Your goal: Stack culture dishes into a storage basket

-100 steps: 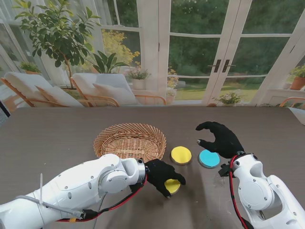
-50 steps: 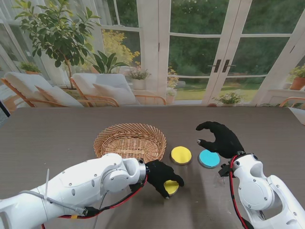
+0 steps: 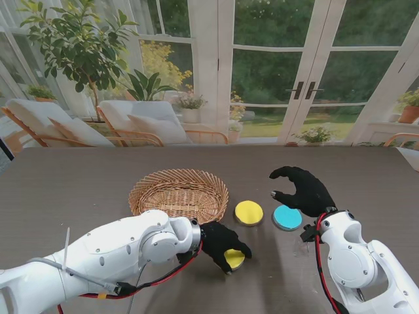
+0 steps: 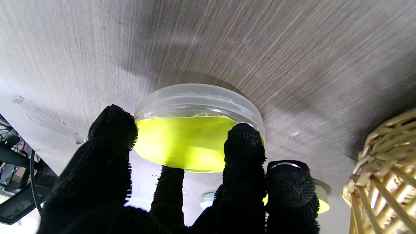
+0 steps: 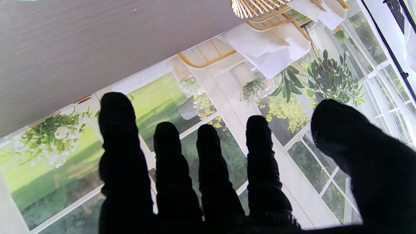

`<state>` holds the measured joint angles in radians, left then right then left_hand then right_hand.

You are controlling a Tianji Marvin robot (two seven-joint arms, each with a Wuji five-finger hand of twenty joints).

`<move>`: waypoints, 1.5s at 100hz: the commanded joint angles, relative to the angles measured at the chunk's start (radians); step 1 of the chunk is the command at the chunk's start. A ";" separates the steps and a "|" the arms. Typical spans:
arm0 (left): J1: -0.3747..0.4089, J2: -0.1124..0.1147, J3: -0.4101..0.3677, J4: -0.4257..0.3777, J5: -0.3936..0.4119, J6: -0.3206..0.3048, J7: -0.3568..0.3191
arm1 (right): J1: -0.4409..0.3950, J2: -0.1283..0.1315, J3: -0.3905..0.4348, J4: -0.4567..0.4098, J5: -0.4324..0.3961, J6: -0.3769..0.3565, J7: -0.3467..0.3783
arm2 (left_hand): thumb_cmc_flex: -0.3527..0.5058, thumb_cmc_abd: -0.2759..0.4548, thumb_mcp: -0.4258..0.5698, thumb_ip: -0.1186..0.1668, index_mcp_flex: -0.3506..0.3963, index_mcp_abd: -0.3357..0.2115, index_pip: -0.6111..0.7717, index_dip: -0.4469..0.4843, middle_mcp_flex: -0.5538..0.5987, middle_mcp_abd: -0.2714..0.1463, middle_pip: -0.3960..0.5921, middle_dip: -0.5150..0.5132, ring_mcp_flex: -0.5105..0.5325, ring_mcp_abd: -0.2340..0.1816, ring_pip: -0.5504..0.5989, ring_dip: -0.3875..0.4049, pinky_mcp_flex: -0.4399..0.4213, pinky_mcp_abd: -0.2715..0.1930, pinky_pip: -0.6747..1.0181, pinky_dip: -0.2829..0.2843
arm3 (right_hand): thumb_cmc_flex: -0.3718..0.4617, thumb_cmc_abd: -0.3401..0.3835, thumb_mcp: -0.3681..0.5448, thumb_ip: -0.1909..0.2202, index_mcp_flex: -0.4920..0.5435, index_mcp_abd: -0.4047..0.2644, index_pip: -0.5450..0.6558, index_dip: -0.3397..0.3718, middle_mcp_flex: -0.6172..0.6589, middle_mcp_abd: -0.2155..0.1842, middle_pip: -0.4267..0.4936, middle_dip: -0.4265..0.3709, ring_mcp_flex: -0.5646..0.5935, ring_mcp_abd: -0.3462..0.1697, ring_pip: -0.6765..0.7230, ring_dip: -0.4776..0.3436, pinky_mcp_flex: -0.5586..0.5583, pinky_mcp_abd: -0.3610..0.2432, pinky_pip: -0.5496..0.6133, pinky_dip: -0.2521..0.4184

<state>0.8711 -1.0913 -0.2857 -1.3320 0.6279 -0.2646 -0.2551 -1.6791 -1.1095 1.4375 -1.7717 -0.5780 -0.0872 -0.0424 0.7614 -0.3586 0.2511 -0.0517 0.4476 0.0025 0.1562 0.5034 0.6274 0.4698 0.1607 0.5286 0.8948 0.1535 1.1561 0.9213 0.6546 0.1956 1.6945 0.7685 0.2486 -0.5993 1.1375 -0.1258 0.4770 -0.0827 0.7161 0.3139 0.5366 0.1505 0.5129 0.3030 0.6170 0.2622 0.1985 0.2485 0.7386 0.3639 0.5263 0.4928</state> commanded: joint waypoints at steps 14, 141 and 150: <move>-0.015 -0.006 0.014 0.002 -0.017 0.005 -0.039 | -0.006 -0.004 -0.001 -0.008 -0.001 -0.001 0.013 | 0.084 0.156 0.026 0.038 0.080 0.038 0.025 -0.017 -0.009 -0.151 0.015 -0.016 -0.030 0.051 -0.098 -0.026 -0.024 0.037 -0.023 0.034 | 0.003 -0.016 -0.031 0.004 0.025 -0.014 -0.013 -0.003 0.007 0.013 -0.003 -0.013 0.021 -0.006 0.002 0.008 -0.457 0.004 -0.034 0.041; 0.041 0.071 -0.211 -0.200 0.172 -0.043 -0.163 | -0.006 -0.004 0.002 -0.009 -0.002 0.001 0.009 | 0.093 0.195 -0.148 0.047 0.027 0.014 -0.047 -0.139 -0.068 -0.285 -0.062 -0.184 -0.336 0.181 -0.817 -0.382 -0.451 0.160 -0.757 -0.094 | 0.003 -0.006 -0.033 0.005 0.025 -0.008 -0.013 -0.003 0.009 0.013 -0.004 -0.014 0.024 -0.003 0.002 0.009 -0.459 0.004 -0.035 0.043; 0.066 0.073 -0.254 -0.219 0.182 -0.043 -0.169 | -0.005 -0.005 0.002 -0.008 -0.002 0.001 0.008 | 0.104 0.241 -0.182 0.048 0.023 0.013 -0.051 -0.144 -0.078 -0.290 -0.073 -0.210 -0.391 0.188 -0.899 -0.450 -0.501 0.169 -0.883 -0.146 | 0.002 -0.002 -0.033 0.006 0.026 -0.008 -0.012 -0.002 0.011 0.011 -0.003 -0.014 0.023 -0.004 0.002 0.009 -0.460 0.003 -0.036 0.043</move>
<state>0.9252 -1.0255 -0.5163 -1.5313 0.8025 -0.3073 -0.4057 -1.6793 -1.1101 1.4400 -1.7734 -0.5787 -0.0848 -0.0450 0.8349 -0.1765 0.1016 -0.0361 0.4960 0.0300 0.1232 0.3708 0.5784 0.1907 0.1012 0.3441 0.5539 0.3153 0.3114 0.5142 0.1984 0.3229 0.8870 0.6574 0.2487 -0.5990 1.1375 -0.1258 0.4771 -0.0827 0.7160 0.3139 0.5367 0.1505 0.5129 0.3030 0.6171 0.2622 0.1985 0.2485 0.7386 0.3639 0.5260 0.4931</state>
